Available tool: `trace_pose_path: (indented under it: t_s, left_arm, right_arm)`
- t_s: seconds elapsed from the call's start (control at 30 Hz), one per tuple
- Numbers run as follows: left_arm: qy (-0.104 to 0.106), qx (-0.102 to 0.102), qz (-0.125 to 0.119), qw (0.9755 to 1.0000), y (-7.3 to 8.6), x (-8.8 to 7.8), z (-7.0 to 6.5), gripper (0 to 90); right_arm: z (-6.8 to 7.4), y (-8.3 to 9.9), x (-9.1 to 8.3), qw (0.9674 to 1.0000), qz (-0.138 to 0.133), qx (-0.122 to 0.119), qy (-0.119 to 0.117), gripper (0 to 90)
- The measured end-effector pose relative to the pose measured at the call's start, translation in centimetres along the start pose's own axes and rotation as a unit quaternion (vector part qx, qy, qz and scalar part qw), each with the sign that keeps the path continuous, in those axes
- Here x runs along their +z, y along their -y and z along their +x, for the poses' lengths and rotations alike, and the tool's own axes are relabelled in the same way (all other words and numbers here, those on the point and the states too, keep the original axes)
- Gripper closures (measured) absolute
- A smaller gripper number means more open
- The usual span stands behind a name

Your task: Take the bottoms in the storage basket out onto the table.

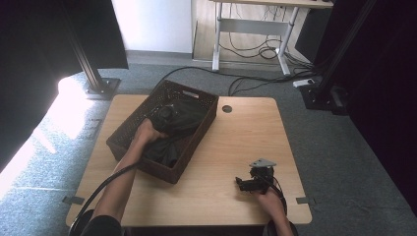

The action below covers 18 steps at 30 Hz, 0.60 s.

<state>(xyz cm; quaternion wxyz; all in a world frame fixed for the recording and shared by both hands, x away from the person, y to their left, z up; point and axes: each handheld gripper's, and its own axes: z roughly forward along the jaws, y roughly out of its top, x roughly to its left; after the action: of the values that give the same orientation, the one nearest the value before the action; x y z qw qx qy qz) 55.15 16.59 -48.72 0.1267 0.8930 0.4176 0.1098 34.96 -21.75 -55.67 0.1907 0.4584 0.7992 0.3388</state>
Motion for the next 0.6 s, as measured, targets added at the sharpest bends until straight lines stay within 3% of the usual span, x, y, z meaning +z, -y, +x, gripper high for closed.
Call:
trace_pose_path:
  t_s: [0.13, 0.23, 0.43, 0.6]
  left_arm:
    - [0.0, -0.007, -0.003, 1.0, 0.0, -0.5, 0.2, 57.7]
    - [0.005, -0.008, -0.006, 0.9999, 0.0, -0.8, 0.2, 65.1]
    - [0.041, -0.019, -0.038, 0.9983, 0.5, -2.1, 1.1, 66.9]
    - [0.062, -0.033, -0.091, 0.9933, 1.4, -3.9, 1.9, 66.9]
  right_arm:
    - [0.0, 0.0, 0.0, 1.0, 0.0, 0.0, 0.0, 0.0]
    - [0.0, 0.0, 0.0, 1.0, 0.0, 0.0, 0.0, 0.0]
    - [0.0, 0.0, 0.0, 1.0, 0.0, 0.0, 0.0, 0.0]
    - [0.0, 0.0, 0.0, 1.0, 0.0, 0.0, 0.0, 0.0]
